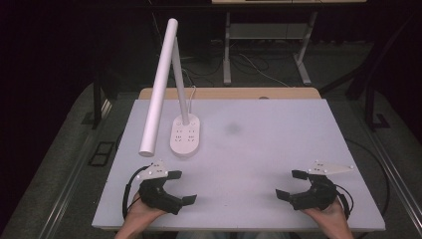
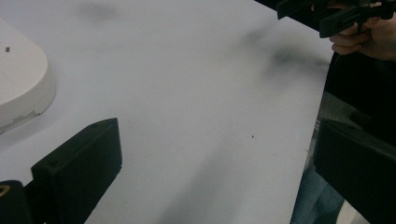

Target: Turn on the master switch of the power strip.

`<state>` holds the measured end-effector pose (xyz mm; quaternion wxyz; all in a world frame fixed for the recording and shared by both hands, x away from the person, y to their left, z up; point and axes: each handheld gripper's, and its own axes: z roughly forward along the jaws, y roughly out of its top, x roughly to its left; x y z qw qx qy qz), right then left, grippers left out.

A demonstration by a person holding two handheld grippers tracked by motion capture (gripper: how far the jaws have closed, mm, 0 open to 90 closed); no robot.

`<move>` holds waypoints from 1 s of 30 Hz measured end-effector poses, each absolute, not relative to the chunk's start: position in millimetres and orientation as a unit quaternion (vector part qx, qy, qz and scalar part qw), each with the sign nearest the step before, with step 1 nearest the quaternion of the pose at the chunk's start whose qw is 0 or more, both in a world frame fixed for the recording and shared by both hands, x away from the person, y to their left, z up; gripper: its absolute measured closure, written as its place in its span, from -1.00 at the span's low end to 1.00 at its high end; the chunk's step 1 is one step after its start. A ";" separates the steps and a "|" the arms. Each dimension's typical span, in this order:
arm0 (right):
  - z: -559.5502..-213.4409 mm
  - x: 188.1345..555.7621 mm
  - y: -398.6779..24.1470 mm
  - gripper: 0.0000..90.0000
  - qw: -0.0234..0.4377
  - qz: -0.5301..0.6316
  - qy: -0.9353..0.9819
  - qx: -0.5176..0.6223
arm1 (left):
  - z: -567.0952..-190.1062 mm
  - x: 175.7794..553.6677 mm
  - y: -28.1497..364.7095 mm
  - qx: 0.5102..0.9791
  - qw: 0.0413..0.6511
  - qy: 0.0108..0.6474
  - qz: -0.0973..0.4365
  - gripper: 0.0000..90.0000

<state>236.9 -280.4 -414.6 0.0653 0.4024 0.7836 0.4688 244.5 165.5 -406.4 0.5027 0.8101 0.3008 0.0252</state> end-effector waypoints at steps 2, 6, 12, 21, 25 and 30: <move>-415.0 237.1 -280.5 -0.99 0.066 0.469 0.785 0.401 | -404.9 245.8 166.9 0.813 0.499 0.300 0.023 -0.99; -415.0 237.1 -280.5 -0.99 0.065 0.470 0.786 0.397 | -401.4 248.6 169.0 0.815 0.493 0.302 0.022 -0.99; -415.3 236.9 -280.4 -0.99 0.065 0.471 0.785 0.397 | -398.9 251.7 170.4 0.819 0.488 0.302 0.020 -0.99; -415.3 236.8 -280.8 -0.99 0.062 0.470 0.785 0.399 | -388.4 259.1 175.3 0.825 0.477 0.302 0.023 -0.99; -415.5 237.0 -281.0 -0.99 0.063 0.469 0.785 0.399 | -383.1 263.7 177.5 0.827 0.473 0.303 0.024 -0.99; -415.9 237.2 -281.1 -0.99 0.064 0.469 0.786 0.398 | -378.2 270.2 179.3 0.830 0.468 0.302 0.027 -0.99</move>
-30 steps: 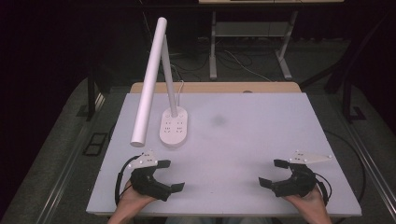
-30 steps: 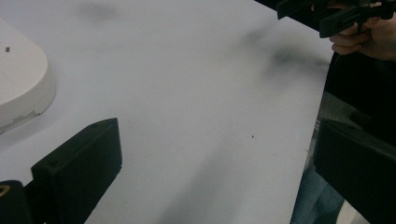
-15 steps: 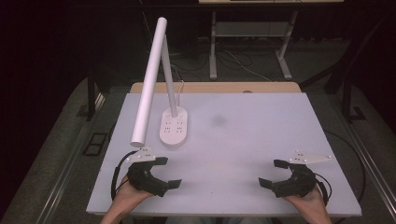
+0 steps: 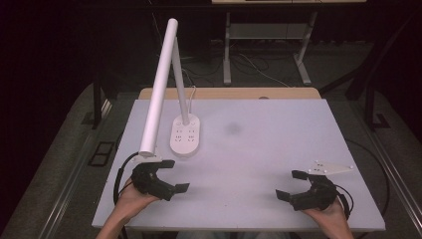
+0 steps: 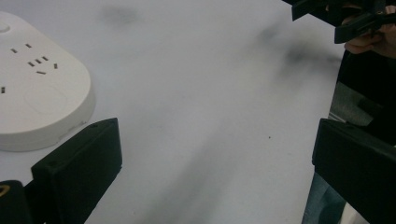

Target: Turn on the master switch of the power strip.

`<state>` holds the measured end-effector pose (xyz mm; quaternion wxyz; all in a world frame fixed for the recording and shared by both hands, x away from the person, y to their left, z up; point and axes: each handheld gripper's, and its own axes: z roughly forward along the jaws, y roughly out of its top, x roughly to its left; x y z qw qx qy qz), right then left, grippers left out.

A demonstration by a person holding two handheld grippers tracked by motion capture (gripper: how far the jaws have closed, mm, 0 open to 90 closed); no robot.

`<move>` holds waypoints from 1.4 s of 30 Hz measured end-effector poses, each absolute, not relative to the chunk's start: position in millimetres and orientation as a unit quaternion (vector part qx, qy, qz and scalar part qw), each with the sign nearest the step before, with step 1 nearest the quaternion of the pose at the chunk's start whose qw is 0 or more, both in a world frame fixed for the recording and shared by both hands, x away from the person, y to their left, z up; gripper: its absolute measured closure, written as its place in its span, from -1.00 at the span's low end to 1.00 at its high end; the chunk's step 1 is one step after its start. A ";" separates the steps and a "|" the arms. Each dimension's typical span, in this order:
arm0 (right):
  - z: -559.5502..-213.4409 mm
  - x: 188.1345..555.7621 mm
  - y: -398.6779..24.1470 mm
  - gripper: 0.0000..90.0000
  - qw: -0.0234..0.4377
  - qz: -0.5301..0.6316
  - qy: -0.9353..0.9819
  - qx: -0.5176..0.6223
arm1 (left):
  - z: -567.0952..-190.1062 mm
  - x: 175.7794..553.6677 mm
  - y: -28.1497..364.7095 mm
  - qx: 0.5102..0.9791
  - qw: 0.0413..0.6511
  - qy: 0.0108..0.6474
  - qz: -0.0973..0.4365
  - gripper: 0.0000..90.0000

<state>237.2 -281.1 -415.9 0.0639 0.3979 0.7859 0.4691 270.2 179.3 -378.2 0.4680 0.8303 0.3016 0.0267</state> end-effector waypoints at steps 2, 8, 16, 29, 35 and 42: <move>-416.0 237.2 -280.9 -0.99 0.064 0.468 0.787 0.397 | -377.9 271.4 179.6 0.832 0.465 0.302 0.026 -0.99; -415.9 237.0 -281.3 -0.99 0.063 0.469 0.786 0.399 | -375.2 279.3 181.9 0.835 0.457 0.306 0.029 -0.99; -416.1 237.3 -281.5 -0.99 0.063 0.468 0.785 0.400 | -367.6 288.1 187.5 0.834 0.455 0.310 0.032 -0.98; -416.5 237.5 -281.5 -0.99 0.061 0.467 0.787 0.398 | -360.6 300.7 196.7 0.831 0.455 0.317 0.033 -0.97; -416.1 237.3 -281.9 -0.99 0.063 0.468 0.785 0.400 | -355.6 305.5 198.4 0.833 0.451 0.318 0.036 -0.97; -416.7 237.4 -282.0 -0.99 0.063 0.468 0.786 0.400 | -349.8 313.9 199.5 0.834 0.446 0.321 0.037 -0.95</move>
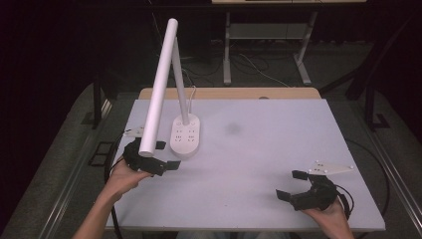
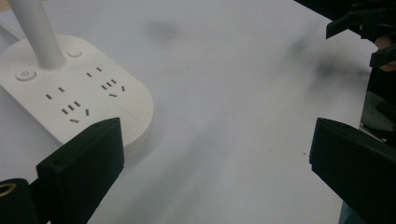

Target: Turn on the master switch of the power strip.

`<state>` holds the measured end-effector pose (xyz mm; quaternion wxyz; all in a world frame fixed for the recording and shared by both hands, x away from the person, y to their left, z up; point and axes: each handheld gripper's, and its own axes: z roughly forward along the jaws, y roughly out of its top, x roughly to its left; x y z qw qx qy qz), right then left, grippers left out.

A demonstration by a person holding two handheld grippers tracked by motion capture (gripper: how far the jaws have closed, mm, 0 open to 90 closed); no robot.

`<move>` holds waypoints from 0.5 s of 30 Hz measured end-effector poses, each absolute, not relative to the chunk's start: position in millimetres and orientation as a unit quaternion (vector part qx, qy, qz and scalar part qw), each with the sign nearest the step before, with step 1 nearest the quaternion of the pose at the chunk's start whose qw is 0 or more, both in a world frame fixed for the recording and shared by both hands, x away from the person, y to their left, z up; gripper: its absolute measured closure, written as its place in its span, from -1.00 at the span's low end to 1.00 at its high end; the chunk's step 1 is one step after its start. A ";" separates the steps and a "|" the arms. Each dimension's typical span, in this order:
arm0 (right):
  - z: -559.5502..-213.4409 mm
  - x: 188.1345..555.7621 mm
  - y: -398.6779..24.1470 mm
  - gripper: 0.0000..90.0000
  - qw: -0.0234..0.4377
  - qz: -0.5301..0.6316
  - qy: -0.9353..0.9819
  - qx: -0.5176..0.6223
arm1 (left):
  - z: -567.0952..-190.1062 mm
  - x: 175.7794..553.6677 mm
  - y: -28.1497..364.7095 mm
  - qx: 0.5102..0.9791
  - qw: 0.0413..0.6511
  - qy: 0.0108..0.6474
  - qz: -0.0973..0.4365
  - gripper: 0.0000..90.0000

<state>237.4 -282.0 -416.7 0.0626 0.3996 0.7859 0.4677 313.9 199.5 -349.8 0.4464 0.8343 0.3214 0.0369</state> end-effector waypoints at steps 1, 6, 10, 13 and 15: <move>-416.7 237.3 -281.7 -0.99 0.062 0.467 0.786 0.400 | -349.6 315.5 199.5 0.836 0.445 0.320 0.037 -0.95; -416.8 237.5 -281.9 -0.99 0.062 0.467 0.787 0.399 | -347.3 323.5 198.5 0.837 0.440 0.324 0.035 -0.95; -416.9 237.7 -282.1 -0.99 0.061 0.467 0.787 0.398 | -346.2 329.9 199.8 0.838 0.435 0.329 0.033 -0.94; -417.3 238.1 -281.7 -0.99 0.061 0.467 0.787 0.398 | -344.8 332.9 200.8 0.838 0.431 0.332 0.034 -0.93; -417.4 238.0 -281.3 -0.99 0.059 0.466 0.788 0.398 | -342.9 336.8 201.9 0.839 0.429 0.332 0.037 -0.93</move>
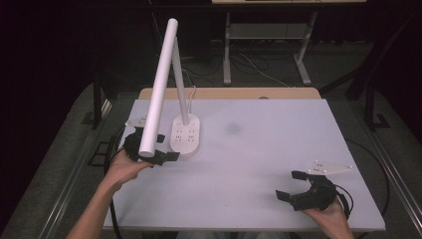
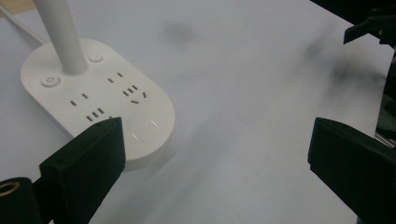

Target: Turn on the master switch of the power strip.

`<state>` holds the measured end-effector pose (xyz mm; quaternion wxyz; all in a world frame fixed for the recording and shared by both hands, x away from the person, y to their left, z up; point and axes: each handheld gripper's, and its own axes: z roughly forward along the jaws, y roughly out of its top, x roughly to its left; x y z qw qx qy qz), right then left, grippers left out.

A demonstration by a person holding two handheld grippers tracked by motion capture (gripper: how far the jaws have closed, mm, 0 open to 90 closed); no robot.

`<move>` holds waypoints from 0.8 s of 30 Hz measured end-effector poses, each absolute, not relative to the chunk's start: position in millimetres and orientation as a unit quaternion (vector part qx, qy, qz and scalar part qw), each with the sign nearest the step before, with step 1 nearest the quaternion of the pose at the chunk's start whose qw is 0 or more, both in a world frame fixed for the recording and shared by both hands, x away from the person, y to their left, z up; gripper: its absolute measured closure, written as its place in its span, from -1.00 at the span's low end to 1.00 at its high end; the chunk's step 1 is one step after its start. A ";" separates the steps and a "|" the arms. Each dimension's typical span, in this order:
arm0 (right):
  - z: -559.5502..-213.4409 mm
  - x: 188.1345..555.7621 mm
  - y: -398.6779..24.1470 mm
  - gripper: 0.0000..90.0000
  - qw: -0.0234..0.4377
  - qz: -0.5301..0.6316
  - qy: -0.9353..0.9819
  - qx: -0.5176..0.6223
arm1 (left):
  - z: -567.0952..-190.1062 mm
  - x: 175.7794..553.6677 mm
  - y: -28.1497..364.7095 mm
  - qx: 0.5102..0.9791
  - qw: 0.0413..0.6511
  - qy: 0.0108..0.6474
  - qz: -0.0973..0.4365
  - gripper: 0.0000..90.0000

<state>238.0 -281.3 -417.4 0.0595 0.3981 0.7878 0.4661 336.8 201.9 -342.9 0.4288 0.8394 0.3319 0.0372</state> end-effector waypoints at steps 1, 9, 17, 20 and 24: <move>-417.4 237.9 -281.1 -0.99 0.060 0.465 0.788 0.399 | -341.8 338.6 202.2 0.839 0.429 0.334 0.038 -0.93; -417.7 237.6 -280.5 -0.99 0.055 0.463 0.790 0.399 | -335.1 350.4 201.6 0.838 0.425 0.337 0.046 -0.89; -418.3 238.0 -280.3 -0.99 0.058 0.462 0.792 0.395 | -331.9 366.3 204.3 0.840 0.417 0.344 0.047 -0.85; -419.0 238.5 -279.9 -0.99 0.058 0.461 0.793 0.393 | -330.8 372.4 206.8 0.839 0.417 0.347 0.047 -0.82; -419.2 238.6 -279.7 -0.99 0.057 0.461 0.793 0.394 | -329.4 381.1 210.3 0.837 0.416 0.353 0.046 -0.74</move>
